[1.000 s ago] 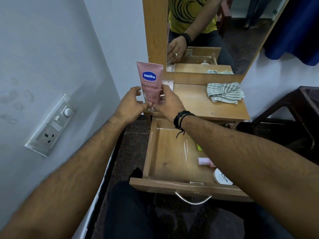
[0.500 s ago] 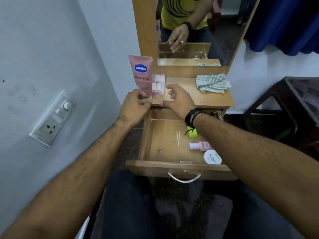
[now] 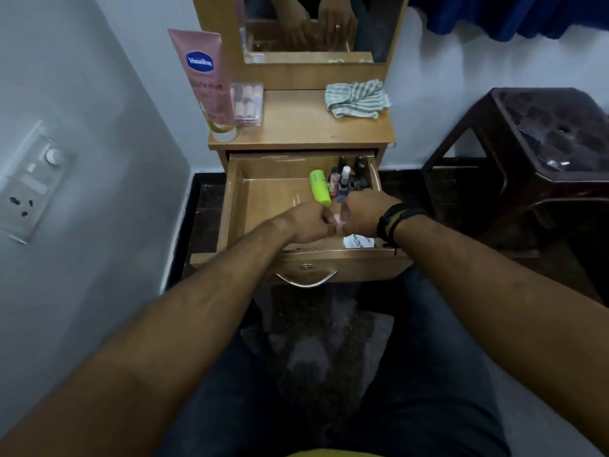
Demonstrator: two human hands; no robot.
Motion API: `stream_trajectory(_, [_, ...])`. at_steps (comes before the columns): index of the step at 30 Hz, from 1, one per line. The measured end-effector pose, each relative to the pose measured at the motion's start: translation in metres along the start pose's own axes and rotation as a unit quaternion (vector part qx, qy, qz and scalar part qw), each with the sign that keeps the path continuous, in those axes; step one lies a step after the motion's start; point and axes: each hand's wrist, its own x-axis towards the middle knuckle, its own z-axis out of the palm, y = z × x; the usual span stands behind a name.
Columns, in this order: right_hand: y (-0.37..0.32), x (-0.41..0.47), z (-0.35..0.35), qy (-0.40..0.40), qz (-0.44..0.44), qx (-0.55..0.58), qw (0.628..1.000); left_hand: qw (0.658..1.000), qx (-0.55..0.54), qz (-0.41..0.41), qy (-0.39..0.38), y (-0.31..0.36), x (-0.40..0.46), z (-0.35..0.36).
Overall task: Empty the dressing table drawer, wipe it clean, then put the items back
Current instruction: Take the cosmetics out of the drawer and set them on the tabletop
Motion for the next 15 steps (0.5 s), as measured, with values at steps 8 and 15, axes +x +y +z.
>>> stream_trajectory(8, [0.013, -0.009, 0.019, 0.016, 0.015, -0.050, 0.999, 0.997, 0.056, -0.045, -0.002, 0.007, 0.018, 0.028])
stream_trajectory(15, [0.010, -0.002, 0.024, 0.000, 0.088, -0.027, 0.996, 0.983, 0.146, -0.054, 0.097, -0.002, 0.021, 0.020])
